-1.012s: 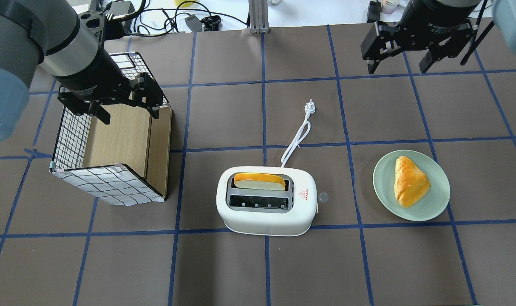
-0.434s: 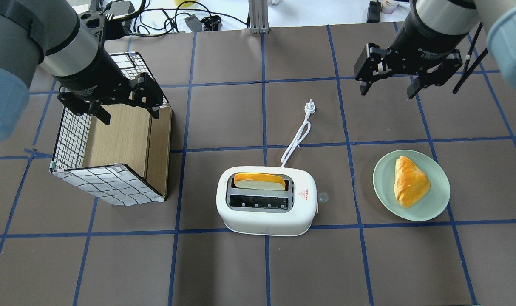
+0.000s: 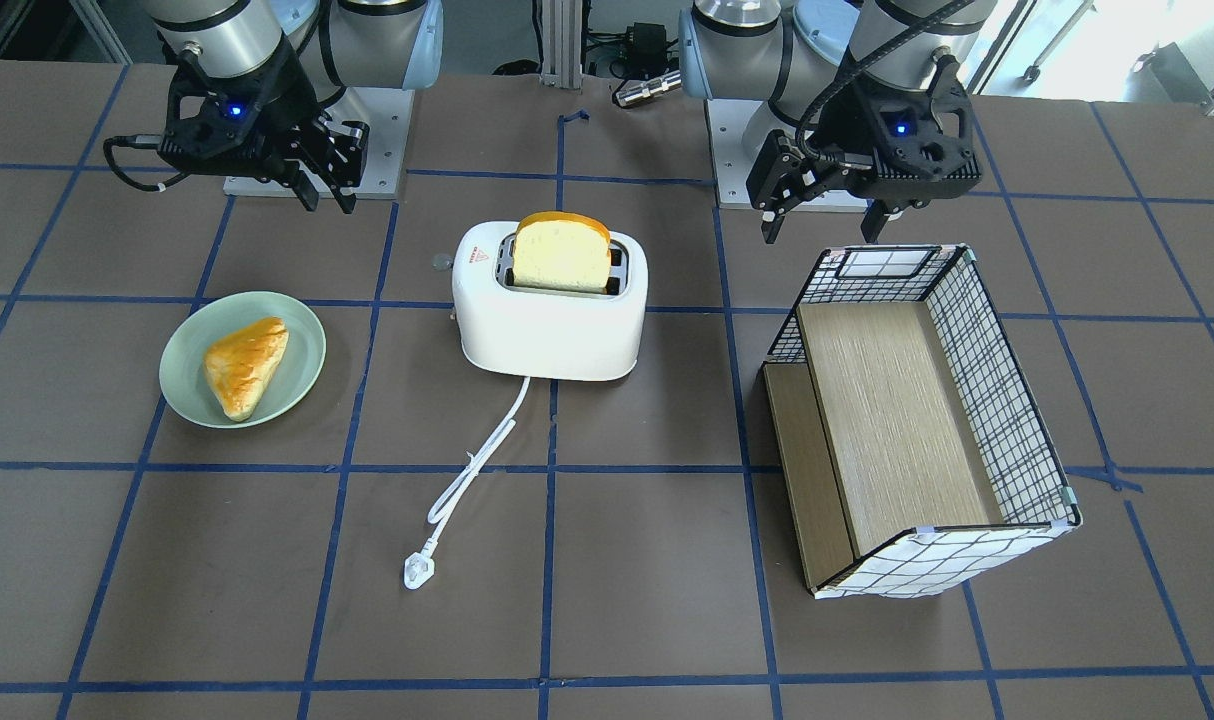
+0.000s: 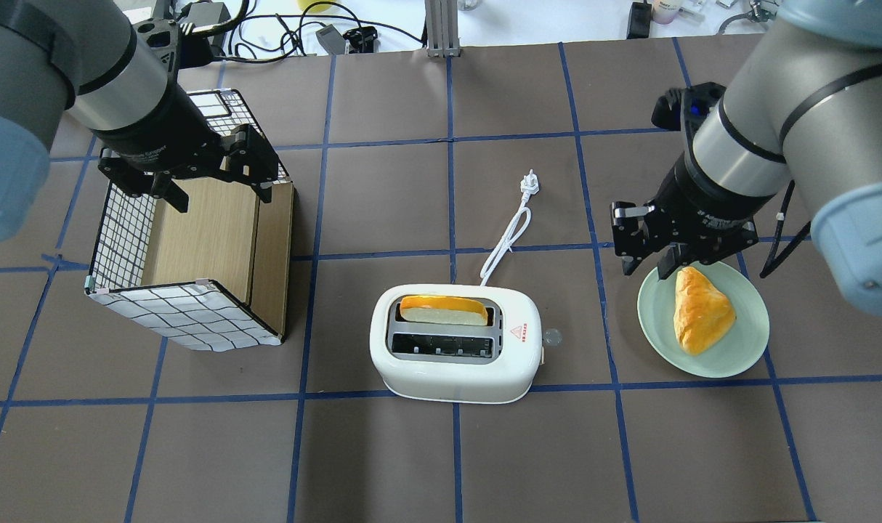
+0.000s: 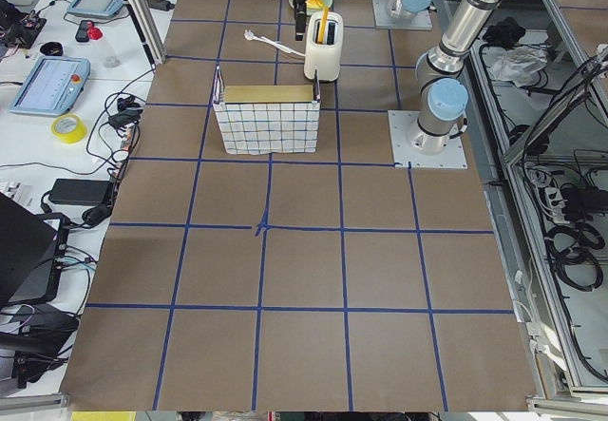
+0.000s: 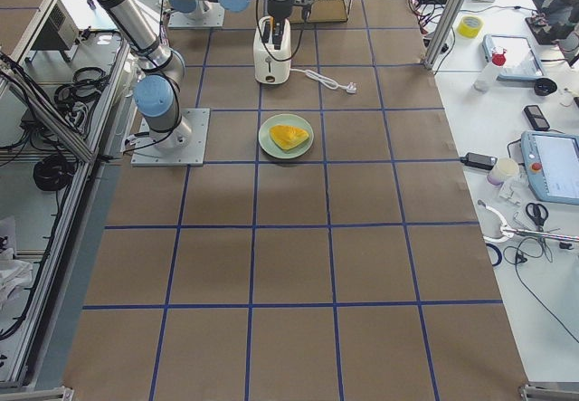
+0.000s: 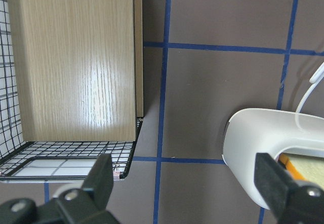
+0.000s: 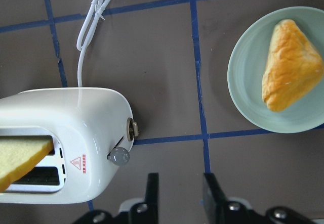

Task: Press toaster with right arm
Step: 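Lower the right gripper toward the toaster's side lever, then move the right gripper onto the toaster lever and align with it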

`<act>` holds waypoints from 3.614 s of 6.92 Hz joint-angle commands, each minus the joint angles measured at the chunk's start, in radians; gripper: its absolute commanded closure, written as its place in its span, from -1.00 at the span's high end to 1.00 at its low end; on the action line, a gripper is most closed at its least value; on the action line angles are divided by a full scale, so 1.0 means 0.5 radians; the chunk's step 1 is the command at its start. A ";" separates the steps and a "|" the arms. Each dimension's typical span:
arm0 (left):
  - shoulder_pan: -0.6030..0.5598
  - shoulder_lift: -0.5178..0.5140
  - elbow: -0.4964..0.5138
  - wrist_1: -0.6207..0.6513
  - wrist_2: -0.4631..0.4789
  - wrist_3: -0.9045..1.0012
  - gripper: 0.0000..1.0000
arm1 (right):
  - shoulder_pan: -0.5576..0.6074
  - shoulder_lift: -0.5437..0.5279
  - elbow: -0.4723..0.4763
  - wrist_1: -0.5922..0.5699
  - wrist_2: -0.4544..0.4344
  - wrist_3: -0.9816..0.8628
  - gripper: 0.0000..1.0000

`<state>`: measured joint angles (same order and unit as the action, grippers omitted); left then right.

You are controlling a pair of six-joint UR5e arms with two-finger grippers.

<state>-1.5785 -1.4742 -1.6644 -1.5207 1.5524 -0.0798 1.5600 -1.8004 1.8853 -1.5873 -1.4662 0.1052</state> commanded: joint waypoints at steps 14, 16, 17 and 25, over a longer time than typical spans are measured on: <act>0.000 0.000 0.000 -0.002 0.000 0.000 1.00 | -0.003 0.005 0.715 -0.940 0.591 -0.085 -1.00; 0.000 0.000 0.000 -0.002 0.000 0.000 1.00 | 0.000 0.005 0.715 -0.912 0.619 -0.085 -1.00; 0.000 0.000 0.000 0.001 0.000 0.000 1.00 | 0.000 0.008 0.724 -0.854 0.610 -0.088 -1.00; 0.000 0.000 0.000 0.001 0.000 0.000 1.00 | 0.003 0.149 0.798 -0.958 0.558 -0.021 -1.00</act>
<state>-1.5785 -1.4742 -1.6644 -1.5214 1.5524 -0.0797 1.5616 -1.7389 2.2841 -2.0478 -1.1767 0.0719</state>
